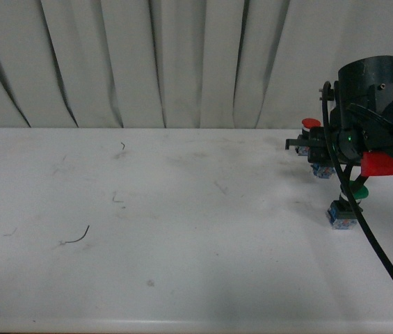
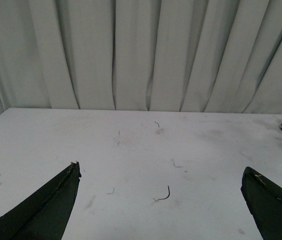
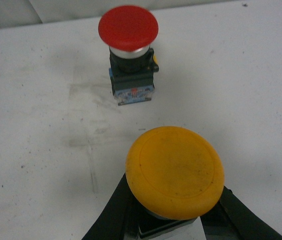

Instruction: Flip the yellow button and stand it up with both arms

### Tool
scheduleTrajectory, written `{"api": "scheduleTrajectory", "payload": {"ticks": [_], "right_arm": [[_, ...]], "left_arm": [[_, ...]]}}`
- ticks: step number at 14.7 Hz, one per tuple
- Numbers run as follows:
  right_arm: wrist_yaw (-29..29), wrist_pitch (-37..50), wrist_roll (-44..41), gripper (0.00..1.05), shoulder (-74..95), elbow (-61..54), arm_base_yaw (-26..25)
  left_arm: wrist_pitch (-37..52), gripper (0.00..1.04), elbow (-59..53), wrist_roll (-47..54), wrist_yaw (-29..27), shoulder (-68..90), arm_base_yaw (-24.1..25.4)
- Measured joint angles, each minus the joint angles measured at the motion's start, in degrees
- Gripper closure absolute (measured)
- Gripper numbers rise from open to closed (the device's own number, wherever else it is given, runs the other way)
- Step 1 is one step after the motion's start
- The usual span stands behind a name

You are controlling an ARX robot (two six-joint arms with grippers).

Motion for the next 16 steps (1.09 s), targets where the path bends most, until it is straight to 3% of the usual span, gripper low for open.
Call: {"api": "scheduleTrajectory", "payload": {"ticks": [9,10,15,16], "right_arm": [[-0.5,-1.1,0.0,0.76,0.2,0.2,-0.6],[-0.6,-1.1,-0.4,0.69,0.2,0.2,-0.6],[-1.2,-1.0,-0.6,0.1,0.2,0.2,-0.6],[-1.2,-0.9,-0.6,0.05,0.2,0.2,-0.7]], "left_arm": [[0.0,0.07,0.0,0.0,0.0,0.0,0.0],[0.0,0.07,0.0,0.0,0.0,0.0,0.0],[0.0,0.07,0.0,0.0,0.0,0.0,0.0],[0.0,0.07,0.0,0.0,0.0,0.0,0.0]]}}
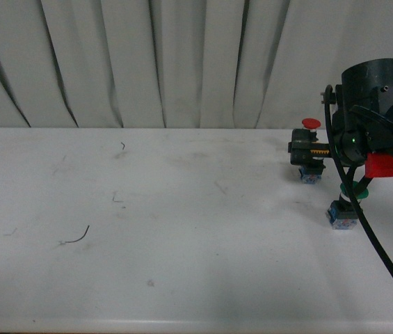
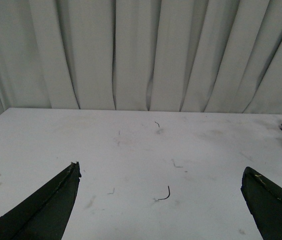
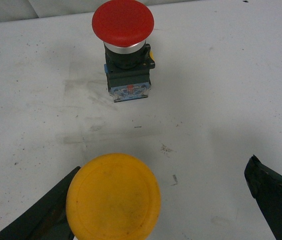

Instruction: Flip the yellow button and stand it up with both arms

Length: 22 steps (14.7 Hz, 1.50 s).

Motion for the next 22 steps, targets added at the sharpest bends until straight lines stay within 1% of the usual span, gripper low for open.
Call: {"api": "scheduleTrajectory", "payload": {"ticks": [1,6,8,12,15,17,19,20,21,22], "right_arm": [[0.0,0.1,0.0,0.08,0.0,0.0,0.0],[-1.1,1.6,0.0,0.07,0.0,0.0,-0.3],[-3.2,1.8,0.7,0.07,-0.5,0.0,-0.3],[-6.3,6.2,1.3,0.07,-6.7,-2.5,-0.2],[-10.7,14.6,2.0,0.07,-18.4,-13.1,0.1],[-15.5,21.4,4.2,0.07,-32.9,-24.4,-0.7],[-20.8,21.9,7.3,0.07,-49.1,-34.3,-3.0],[-17.8,15.3,5.9,0.13,-58.1,-38.4,-3.1],[-11.6,9.3,0.9,0.26,-67.7,-44.6,-2.8],[-9.4,4.5,-3.6,0.4,-78.5,-52.6,-2.8]], "left_arm": [[0.0,0.07,0.0,0.0,0.0,0.0,0.0],[0.0,0.07,0.0,0.0,0.0,0.0,0.0],[0.0,0.07,0.0,0.0,0.0,0.0,0.0],[0.0,0.07,0.0,0.0,0.0,0.0,0.0],[0.0,0.07,0.0,0.0,0.0,0.0,0.0],[0.0,0.07,0.0,0.0,0.0,0.0,0.0],[0.0,0.07,0.0,0.0,0.0,0.0,0.0],[0.0,0.07,0.0,0.0,0.0,0.0,0.0],[0.0,0.07,0.0,0.0,0.0,0.0,0.0],[0.0,0.07,0.0,0.0,0.0,0.0,0.0]]}}
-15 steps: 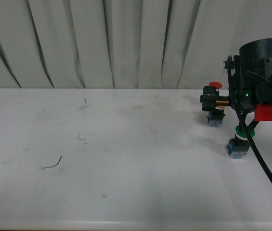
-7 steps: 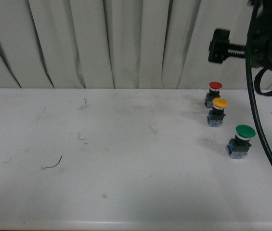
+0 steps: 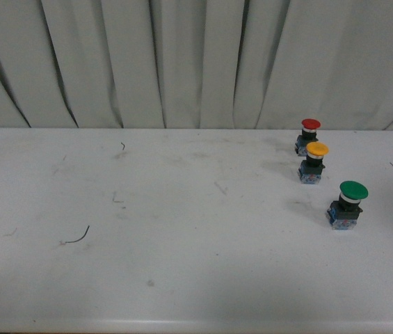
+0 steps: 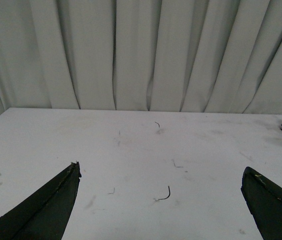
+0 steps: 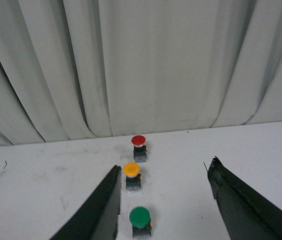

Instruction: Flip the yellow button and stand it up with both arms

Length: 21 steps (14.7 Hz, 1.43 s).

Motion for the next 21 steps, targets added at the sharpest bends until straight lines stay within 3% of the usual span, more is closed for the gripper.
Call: {"api": "scheduleTrajectory", "payload": {"ticks": [3,5,6,8,21], "right_arm": [[4.0,-3.1,-3.4,0.81,-25.7,-18.4,4.7],[3.1,-2.4,-4.0,1.04,-29.7,-23.0,2.5],[2.2,-2.4,-3.9,1.03,-31.0,-25.0,1.8],[-3.3,-2.6,-4.0,1.03,-34.5,-27.6,-4.3],[-4.1,-8.6,-4.0,1.03,-49.5,-36.1,-4.2]], "left_arm": [[0.0,0.07,0.0,0.0,0.0,0.0,0.0],[0.0,0.07,0.0,0.0,0.0,0.0,0.0],[0.0,0.07,0.0,0.0,0.0,0.0,0.0],[0.0,0.07,0.0,0.0,0.0,0.0,0.0],[0.0,0.07,0.0,0.0,0.0,0.0,0.0]]}}
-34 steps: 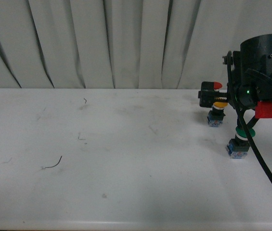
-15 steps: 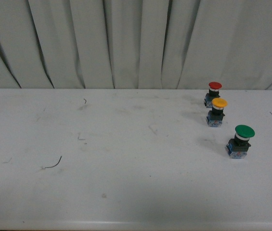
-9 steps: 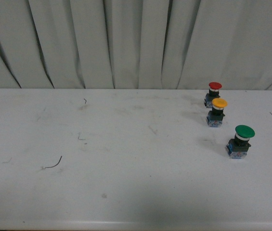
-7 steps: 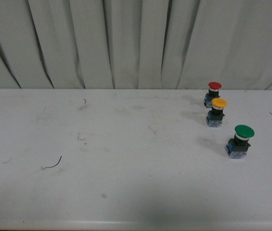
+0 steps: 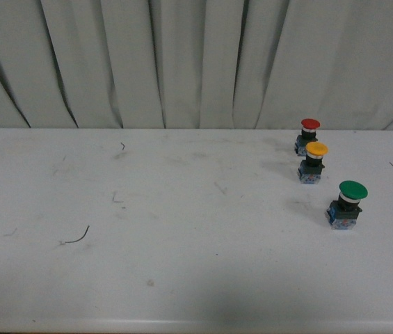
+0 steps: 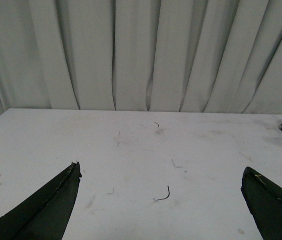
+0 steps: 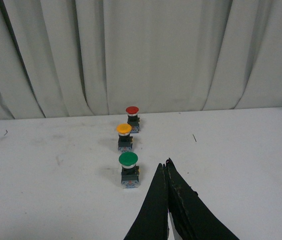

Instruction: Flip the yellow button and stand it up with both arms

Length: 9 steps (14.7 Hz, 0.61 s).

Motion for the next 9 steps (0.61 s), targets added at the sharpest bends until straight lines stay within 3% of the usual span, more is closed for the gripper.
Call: {"api": "scheduleTrajectory", "payload": {"ticks": [3,7,8,9], "right_arm": [[0.0,-10.8,0.0,1.03,-10.4,0.0,0.0],[0.0,-11.0,0.0,1.03,-10.6,0.0,0.0],[0.0,-11.0,-0.1,0.98,-10.6,0.0,0.0],[0.0,-11.0,-0.1,0.86,-10.6,0.0,0.0]], "left_arm": [[0.0,0.07,0.0,0.0,0.0,0.0,0.0],[0.0,0.07,0.0,0.0,0.0,0.0,0.0],[0.0,0.07,0.0,0.0,0.0,0.0,0.0],[0.0,0.07,0.0,0.0,0.0,0.0,0.0]]}}
